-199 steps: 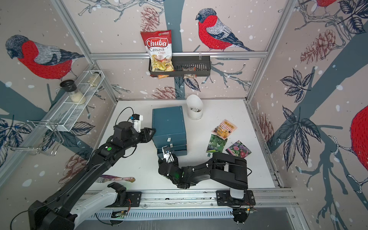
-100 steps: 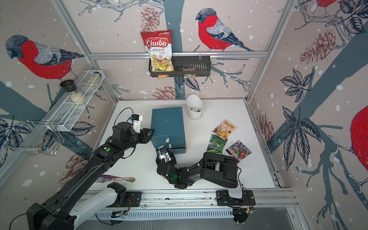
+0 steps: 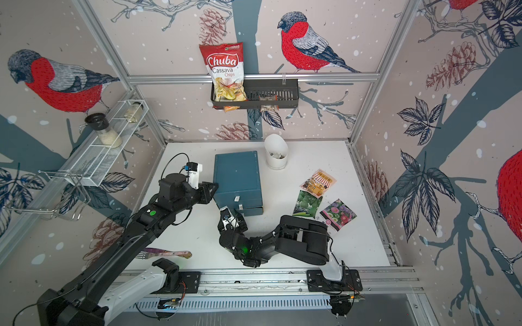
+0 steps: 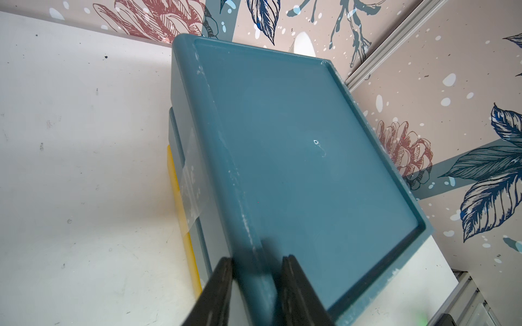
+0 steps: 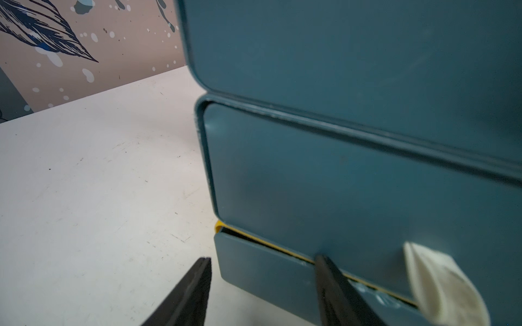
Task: Take the seed bags out of the drawer
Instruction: Close the drawer in the storage box.
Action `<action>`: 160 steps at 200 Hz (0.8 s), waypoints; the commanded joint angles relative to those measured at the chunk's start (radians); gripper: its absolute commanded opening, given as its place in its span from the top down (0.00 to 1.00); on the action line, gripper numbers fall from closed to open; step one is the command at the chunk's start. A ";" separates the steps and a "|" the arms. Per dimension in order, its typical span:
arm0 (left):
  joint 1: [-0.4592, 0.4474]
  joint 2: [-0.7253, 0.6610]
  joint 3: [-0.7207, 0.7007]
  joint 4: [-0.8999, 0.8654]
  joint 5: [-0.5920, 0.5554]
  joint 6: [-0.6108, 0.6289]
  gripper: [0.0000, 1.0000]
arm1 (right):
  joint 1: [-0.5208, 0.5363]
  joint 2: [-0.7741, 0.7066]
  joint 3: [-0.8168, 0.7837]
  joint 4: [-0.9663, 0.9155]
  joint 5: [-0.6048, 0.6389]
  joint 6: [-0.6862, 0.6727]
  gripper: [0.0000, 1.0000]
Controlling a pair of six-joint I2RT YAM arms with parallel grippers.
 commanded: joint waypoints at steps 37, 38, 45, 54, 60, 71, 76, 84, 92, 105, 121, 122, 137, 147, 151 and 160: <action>0.001 0.002 -0.006 -0.129 -0.062 0.060 0.69 | 0.075 -0.125 -0.069 0.078 0.092 -0.062 0.35; 0.001 0.002 -0.006 -0.129 -0.062 0.060 0.68 | 0.077 -0.131 -0.072 0.078 0.096 -0.063 0.35; 0.001 0.006 -0.007 -0.126 -0.063 0.065 0.69 | 0.091 -0.171 -0.088 0.076 0.118 -0.067 0.35; 0.001 0.010 -0.005 -0.125 -0.060 0.069 0.69 | 0.108 -0.225 -0.106 0.063 0.156 -0.074 0.35; 0.001 0.013 -0.002 -0.124 -0.058 0.070 0.70 | 0.115 -0.260 -0.110 0.032 0.192 -0.067 0.35; 0.001 0.017 0.004 -0.126 -0.057 0.068 0.70 | 0.126 -0.323 -0.097 -0.097 0.250 -0.010 0.35; 0.001 0.015 0.006 -0.126 -0.056 0.064 0.70 | 0.128 -0.358 -0.086 -0.178 0.262 0.037 0.35; 0.001 0.012 0.009 -0.127 -0.053 0.057 0.70 | 0.128 -0.415 -0.067 -0.324 0.269 0.130 0.35; 0.000 0.006 0.011 -0.127 -0.051 0.047 0.69 | 0.127 -0.468 -0.051 -0.453 0.264 0.220 0.35; 0.001 -0.005 0.011 -0.126 -0.039 0.021 0.66 | 0.128 -0.553 -0.033 -0.627 0.265 0.336 0.35; 0.001 -0.015 0.012 -0.117 -0.014 -0.004 0.61 | 0.128 -0.648 -0.001 -0.823 0.269 0.461 0.35; 0.001 -0.015 0.011 -0.116 -0.012 -0.006 0.61 | 0.128 -0.653 0.001 -0.832 0.270 0.466 0.35; 0.001 -0.017 0.011 -0.103 0.001 -0.027 0.57 | 0.119 -0.732 0.006 -0.915 0.269 0.517 0.35; 0.001 -0.012 0.013 -0.100 0.008 -0.038 0.56 | 0.108 -0.788 0.018 -0.972 0.249 0.556 0.35; 0.001 -0.011 0.015 -0.098 0.011 -0.041 0.55 | 0.101 -0.808 0.023 -0.997 0.238 0.570 0.34; 0.001 -0.008 0.018 -0.095 0.020 -0.046 0.55 | 0.073 -0.848 0.029 -1.029 0.182 0.591 0.33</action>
